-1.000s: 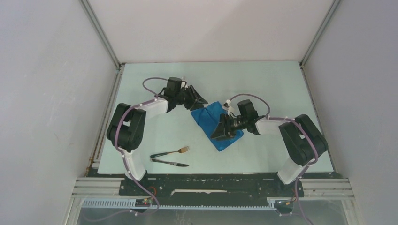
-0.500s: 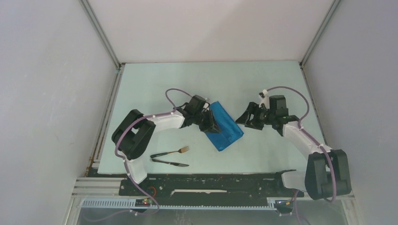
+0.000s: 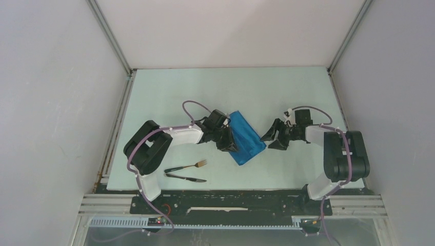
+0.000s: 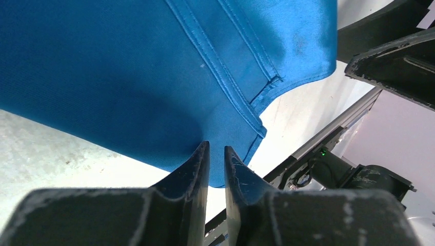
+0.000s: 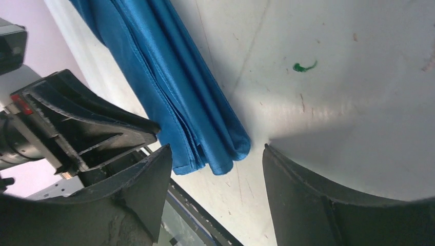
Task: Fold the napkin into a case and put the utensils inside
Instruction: Pick up the 2/3-rectangle-folded napkin at the center of the board.
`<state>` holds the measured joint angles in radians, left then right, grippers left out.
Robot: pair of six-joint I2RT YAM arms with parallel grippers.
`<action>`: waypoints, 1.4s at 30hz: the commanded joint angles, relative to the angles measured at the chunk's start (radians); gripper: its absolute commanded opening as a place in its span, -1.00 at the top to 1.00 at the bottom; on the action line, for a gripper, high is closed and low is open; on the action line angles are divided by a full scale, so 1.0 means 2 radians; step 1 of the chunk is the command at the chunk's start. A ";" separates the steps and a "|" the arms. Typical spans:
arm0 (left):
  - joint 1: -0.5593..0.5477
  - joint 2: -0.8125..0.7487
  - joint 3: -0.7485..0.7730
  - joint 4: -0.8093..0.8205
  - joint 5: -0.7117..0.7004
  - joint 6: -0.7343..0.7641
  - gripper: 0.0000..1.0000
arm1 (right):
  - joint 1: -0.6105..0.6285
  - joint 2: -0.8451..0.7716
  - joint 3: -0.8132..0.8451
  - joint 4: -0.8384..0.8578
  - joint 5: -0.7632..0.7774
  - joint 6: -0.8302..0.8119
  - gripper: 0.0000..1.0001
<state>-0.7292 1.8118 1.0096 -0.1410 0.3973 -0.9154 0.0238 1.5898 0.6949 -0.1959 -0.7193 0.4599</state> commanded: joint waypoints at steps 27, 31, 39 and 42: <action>0.013 -0.030 0.013 -0.028 0.008 0.005 0.45 | 0.087 -0.074 -0.004 0.023 0.034 -0.024 1.00; 0.029 -0.042 0.003 -0.001 0.030 -0.021 0.15 | 0.126 -0.097 0.001 0.006 0.070 -0.034 1.00; 0.066 -0.055 0.018 0.006 0.056 -0.067 -0.43 | 0.208 -0.108 0.031 -0.018 0.143 -0.049 1.00; 0.066 -0.026 0.070 -0.050 0.066 -0.052 -0.45 | 0.227 -0.104 0.044 -0.021 0.154 -0.043 1.00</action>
<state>-0.5968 1.7363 1.0271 -0.1547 0.4778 -1.0168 0.4374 1.4021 0.7197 -0.2222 -0.4828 0.3939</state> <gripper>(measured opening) 0.722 0.009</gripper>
